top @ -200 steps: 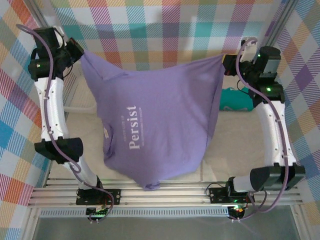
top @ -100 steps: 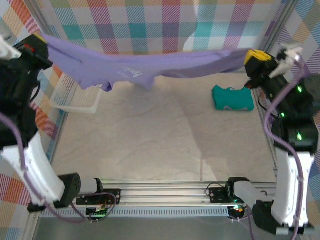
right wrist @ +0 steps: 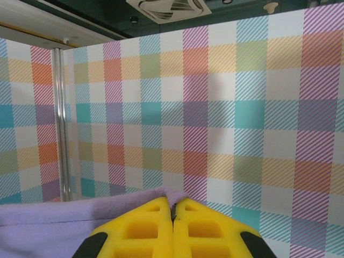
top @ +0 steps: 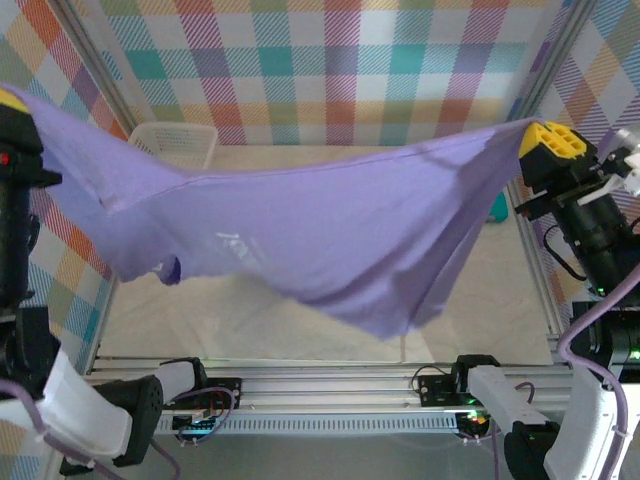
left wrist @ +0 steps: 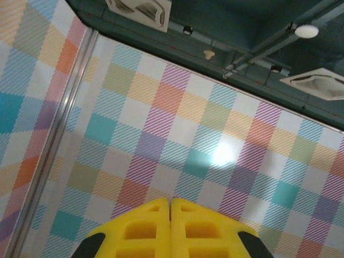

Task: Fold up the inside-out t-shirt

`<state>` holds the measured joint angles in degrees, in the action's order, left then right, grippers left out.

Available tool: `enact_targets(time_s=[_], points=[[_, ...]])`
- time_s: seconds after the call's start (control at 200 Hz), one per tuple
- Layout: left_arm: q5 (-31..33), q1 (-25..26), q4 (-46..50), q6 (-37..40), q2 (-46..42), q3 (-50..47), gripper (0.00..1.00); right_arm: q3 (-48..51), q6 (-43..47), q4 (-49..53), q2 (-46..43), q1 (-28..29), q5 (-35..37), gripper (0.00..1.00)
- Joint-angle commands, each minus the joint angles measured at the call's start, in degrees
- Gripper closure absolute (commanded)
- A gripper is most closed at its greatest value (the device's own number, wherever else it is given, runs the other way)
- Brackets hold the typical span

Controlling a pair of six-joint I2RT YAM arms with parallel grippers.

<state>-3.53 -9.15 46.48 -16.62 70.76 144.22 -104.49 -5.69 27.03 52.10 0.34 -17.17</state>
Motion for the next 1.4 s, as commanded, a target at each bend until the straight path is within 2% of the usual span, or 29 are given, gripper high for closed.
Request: enact_targets(time_s=[0.0, 0.155, 0.245, 0.37, 0.455, 0.515, 0.58, 0.615, 0.71, 0.76, 0.815, 0.875, 0.925, 1.02, 1.155, 1.26, 1.395], points=[[-1.1, -0.5, -2.8, 0.6, 8.1, -0.6, 1.0, -0.4, 0.7, -1.9, 4.5, -0.1, -0.7, 1.0], [-3.2, 0.1, -5.4, -0.6, 18.0, -0.7, 1.0, 2.4, 0.6, -5.3, 11.4, -0.1, -0.9, 1.0], [-2.3, 1.7, -7.2, -0.1, 24.8, -0.7, 1.0, 3.7, 0.8, -7.9, 17.1, 0.0, -0.7, 1.0], [-0.7, 4.4, -9.0, 1.6, 36.5, 1.4, 1.0, 4.0, 1.1, -11.5, 27.6, 0.5, 0.4, 1.0], [-0.2, 5.8, -9.5, 2.1, 46.9, 6.6, 0.99, 1.8, 1.0, -14.7, 38.6, 1.6, 2.2, 1.0], [0.4, 6.6, -8.9, 2.0, 55.6, 13.3, 0.94, -2.8, -0.5, -16.2, 47.6, 2.1, 2.3, 1.0], [0.7, 7.0, -8.1, 1.6, 63.6, 21.1, 0.87, -11.3, -2.2, -14.4, 57.7, 2.5, 1.9, 0.93], [0.5, 7.1, -8.2, 1.1, 66.3, 23.4, 0.79, -17.0, -2.3, -11.9, 62.8, 2.9, 2.8, 0.87], [0.0, 7.0, -7.1, 0.9, 67.3, 23.0, 0.56, -31.8, -0.9, -0.5, 72.8, 3.8, 5.5, 0.77], [-0.3, 7.2, -4.6, 1.1, 66.3, 22.3, 0.5, -35.5, -0.2, 4.7, 74.9, 4.3, 5.9, 0.75], [-1.3, 7.5, -1.2, 1.2, 64.1, 20.6, 0.47, -33.4, 1.0, 6.9, 73.7, 5.0, 6.0, 0.72], [-1.5, 8.4, 1.7, 1.7, 59.9, 15.7, 0.44, -26.5, 2.3, 7.2, 69.8, 6.0, 6.3, 0.67], [-1.4, 9.7, 0.2, 2.4, 54.0, 6.4, 0.44, -19.7, 2.5, 7.8, 65.8, 6.4, 6.4, 0.64], [-2.6, 12.7, -14.6, 0.9, 37.9, -24.8, 0.43, -0.5, 0.4, 4.6, 55.1, 6.9, 5.4, 0.56], [-6.3, 18.9, -29.8, -2.8, 23.0, -52.5, 0.42, 23.0, -4.6, 2.4, 42.5, 8.0, 6.5, 0.55], [-8.6, 29.7, -39.8, 3.5, 17.7, -67.2, 0.41, 36.8, -7.0, 3.9, 35.3, 8.0, 9.8, 0.51], [-5.5, 45.9, -45.4, 15.9, 18.0, -75.9, 0.39, 50.0, -10.2, 2.4, 29.5, 7.0, 10.8, 0.5]])
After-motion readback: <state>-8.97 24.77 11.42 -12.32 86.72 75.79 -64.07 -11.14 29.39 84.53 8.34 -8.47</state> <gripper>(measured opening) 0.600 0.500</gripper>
